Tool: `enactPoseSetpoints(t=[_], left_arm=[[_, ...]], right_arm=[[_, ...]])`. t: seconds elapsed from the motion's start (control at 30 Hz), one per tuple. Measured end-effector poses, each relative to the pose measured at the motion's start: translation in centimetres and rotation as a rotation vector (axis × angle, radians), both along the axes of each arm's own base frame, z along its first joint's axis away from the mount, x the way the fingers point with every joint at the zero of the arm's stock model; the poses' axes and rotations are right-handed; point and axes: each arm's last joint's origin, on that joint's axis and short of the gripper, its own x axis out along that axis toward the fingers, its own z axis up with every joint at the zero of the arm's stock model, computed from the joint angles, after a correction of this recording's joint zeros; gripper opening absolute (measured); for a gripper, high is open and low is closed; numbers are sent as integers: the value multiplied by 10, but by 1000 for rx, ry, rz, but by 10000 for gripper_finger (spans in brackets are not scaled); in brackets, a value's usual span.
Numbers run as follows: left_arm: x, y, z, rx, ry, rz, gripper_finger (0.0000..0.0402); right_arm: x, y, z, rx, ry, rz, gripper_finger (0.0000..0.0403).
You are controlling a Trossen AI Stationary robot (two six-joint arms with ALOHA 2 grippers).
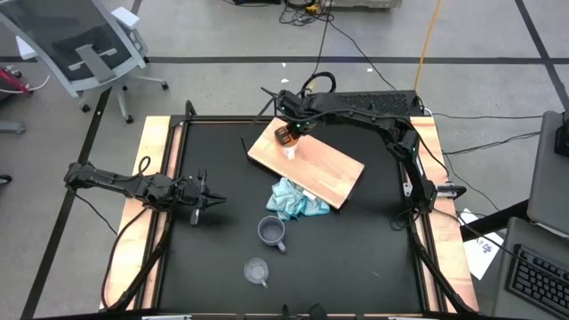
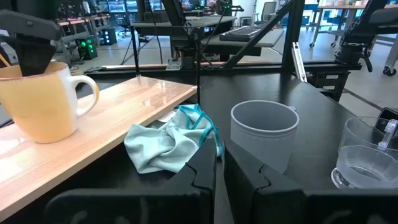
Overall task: Stack small to large cups/mugs on shelf
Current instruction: Put the orange mug on the shelf
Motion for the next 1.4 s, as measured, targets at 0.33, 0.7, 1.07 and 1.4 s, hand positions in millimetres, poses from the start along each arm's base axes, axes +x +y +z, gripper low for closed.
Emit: enactPoseSetpoints(t=[0.33,0.7,1.07,1.4], left_arm=[[0,0,0,0,0,0,31],[0,0,0,0,0,0,31],[0,0,0,-13,1,1,31],[0,0,0,-19,5,-11,31]], right_arm=[[4,0,2,-18,-36,16,59],[9,0,4,-10,-98,64,118],[7,1,13,-24,-124,68,175],[-15,15,69,-91,-227,96,178]])
